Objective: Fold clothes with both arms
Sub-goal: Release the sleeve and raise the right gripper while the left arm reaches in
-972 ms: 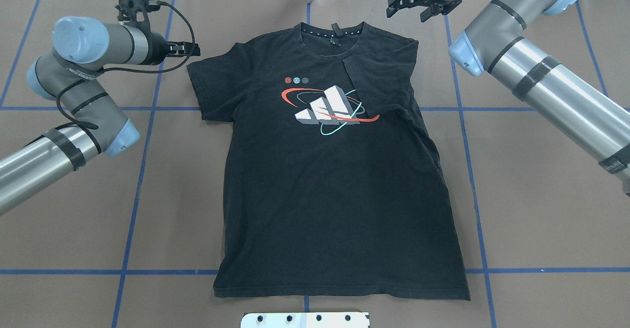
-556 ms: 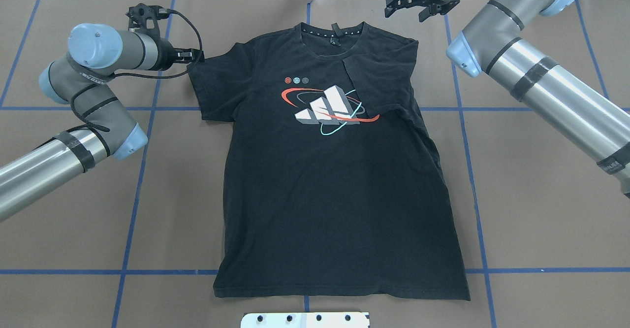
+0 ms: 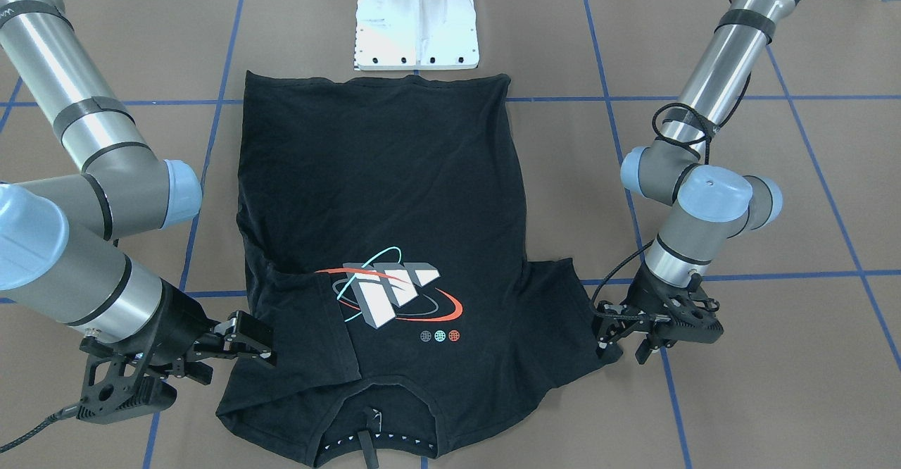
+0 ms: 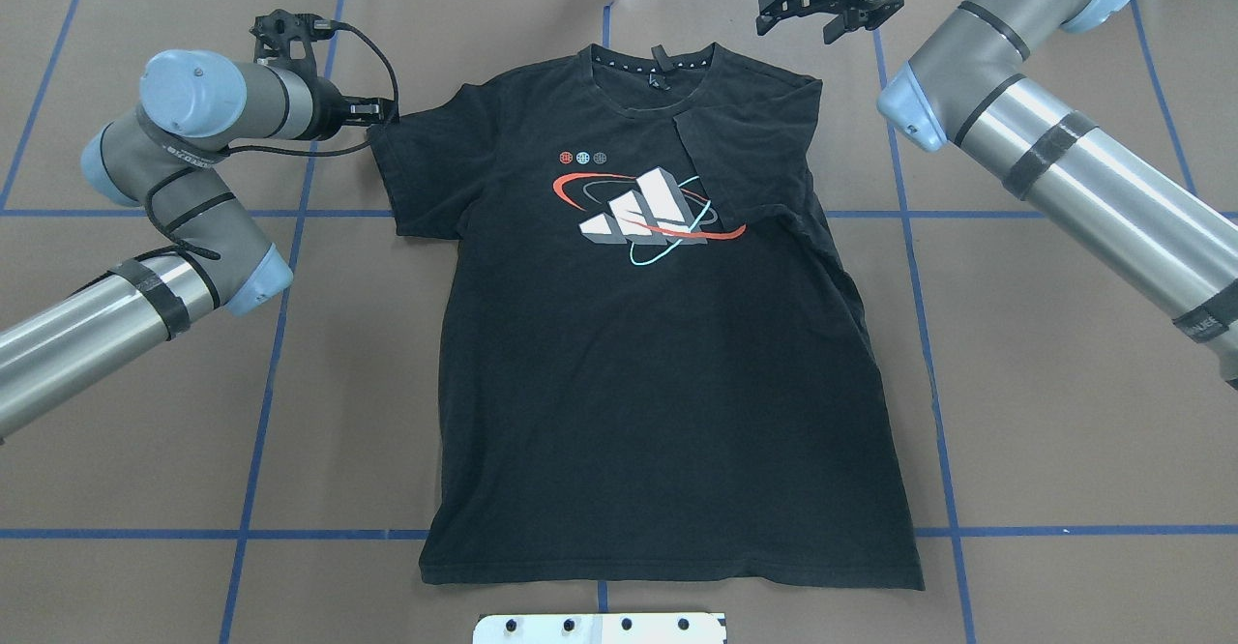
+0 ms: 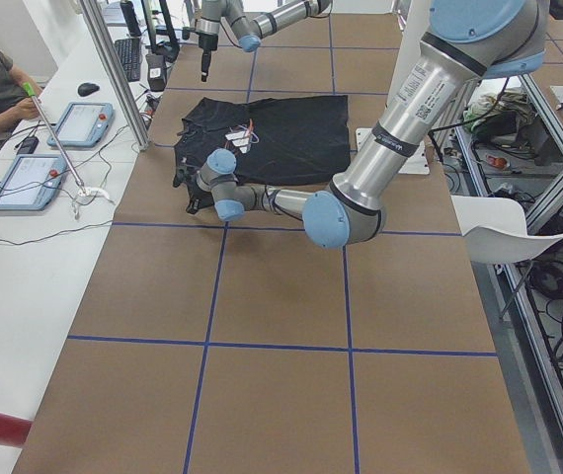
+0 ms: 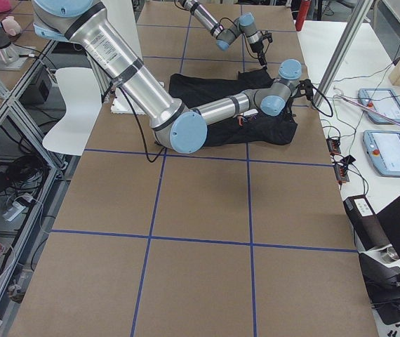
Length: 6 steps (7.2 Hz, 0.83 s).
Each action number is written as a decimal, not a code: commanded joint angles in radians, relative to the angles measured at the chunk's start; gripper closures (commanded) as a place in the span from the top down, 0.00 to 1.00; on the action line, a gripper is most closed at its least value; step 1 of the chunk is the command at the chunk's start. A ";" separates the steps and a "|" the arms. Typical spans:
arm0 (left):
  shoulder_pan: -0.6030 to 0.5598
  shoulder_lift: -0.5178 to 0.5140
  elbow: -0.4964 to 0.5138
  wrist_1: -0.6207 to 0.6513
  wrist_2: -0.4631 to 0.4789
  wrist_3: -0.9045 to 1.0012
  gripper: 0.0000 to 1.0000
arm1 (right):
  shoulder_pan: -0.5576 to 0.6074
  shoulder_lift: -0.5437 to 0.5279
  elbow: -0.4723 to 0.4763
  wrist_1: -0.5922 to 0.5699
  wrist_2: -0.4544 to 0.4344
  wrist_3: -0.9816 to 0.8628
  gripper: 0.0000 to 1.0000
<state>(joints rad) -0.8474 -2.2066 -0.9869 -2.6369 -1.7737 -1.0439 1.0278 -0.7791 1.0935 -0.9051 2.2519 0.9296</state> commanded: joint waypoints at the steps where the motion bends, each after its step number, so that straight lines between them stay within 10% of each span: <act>1: 0.011 0.001 0.001 0.000 0.000 0.001 0.64 | 0.000 -0.002 -0.001 0.000 0.000 0.000 1.00; 6: 0.016 0.002 -0.001 0.000 0.000 0.004 0.50 | 0.000 -0.005 -0.001 0.000 0.000 0.000 1.00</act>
<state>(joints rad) -0.8307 -2.2049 -0.9865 -2.6369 -1.7732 -1.0411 1.0278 -0.7838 1.0922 -0.9050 2.2519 0.9290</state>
